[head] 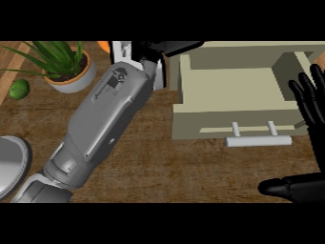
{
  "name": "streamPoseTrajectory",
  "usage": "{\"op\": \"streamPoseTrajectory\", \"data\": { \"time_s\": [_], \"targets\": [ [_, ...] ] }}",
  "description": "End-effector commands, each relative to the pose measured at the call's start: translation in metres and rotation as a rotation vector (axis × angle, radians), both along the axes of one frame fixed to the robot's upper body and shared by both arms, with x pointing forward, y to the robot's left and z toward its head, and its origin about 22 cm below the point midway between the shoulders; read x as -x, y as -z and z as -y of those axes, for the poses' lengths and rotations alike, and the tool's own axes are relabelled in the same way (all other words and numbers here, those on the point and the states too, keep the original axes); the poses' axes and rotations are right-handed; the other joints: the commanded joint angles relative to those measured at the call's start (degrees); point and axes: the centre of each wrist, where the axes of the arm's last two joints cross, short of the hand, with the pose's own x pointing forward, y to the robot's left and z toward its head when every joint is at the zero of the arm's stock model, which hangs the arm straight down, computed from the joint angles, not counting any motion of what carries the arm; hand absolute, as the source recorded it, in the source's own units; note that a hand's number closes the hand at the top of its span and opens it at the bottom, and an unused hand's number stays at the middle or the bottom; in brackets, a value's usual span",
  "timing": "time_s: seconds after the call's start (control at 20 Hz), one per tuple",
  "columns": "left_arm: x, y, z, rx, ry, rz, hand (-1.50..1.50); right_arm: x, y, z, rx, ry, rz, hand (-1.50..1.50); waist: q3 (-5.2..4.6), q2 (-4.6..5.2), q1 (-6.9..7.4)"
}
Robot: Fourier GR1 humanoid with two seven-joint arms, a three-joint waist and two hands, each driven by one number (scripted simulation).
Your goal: Pick up the cup, place it into the drawer and close the drawer
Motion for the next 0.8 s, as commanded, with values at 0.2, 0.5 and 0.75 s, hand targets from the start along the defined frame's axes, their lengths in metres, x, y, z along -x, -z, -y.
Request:
{"op": "streamPoseTrajectory", "data": {
  "time_s": [0.2,0.5,0.75],
  "targets": [
    [-0.008,0.027,0.014,-0.054,-0.022,-0.061,1.5,-0.006,0.0,0.004,0.014,0.001,-0.002,-1.5,0.0,0.15,-0.73],
    [-0.016,0.026,0.022,-0.124,-0.029,-0.079,1.5,-0.006,-0.003,0.001,0.007,-0.031,0.032,-1.5,0.03,0.45,-2.02],
    [-0.014,0.024,0.032,-0.186,-0.011,-0.087,1.5,-0.012,-0.006,-0.008,0.014,-0.038,0.028,-1.5,0.04,0.52,-2.5]
  ]
}}
